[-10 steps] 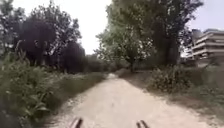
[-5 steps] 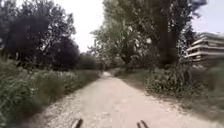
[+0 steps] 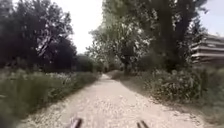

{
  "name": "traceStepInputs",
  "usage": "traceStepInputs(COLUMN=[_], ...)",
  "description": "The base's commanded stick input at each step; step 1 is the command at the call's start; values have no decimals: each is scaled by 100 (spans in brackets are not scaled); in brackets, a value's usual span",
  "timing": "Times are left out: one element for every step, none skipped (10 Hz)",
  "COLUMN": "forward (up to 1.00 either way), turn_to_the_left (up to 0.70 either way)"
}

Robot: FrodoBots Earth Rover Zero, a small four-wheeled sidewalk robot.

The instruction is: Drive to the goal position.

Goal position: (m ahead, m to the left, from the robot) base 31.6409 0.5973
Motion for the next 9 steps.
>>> traceStepInputs(forward=[85, 85, 85, 85, 85, 85, 85, 85, 85], turn_to_the_left=[0, 0, 0, 0, 0, 0, 0, 0, 0])
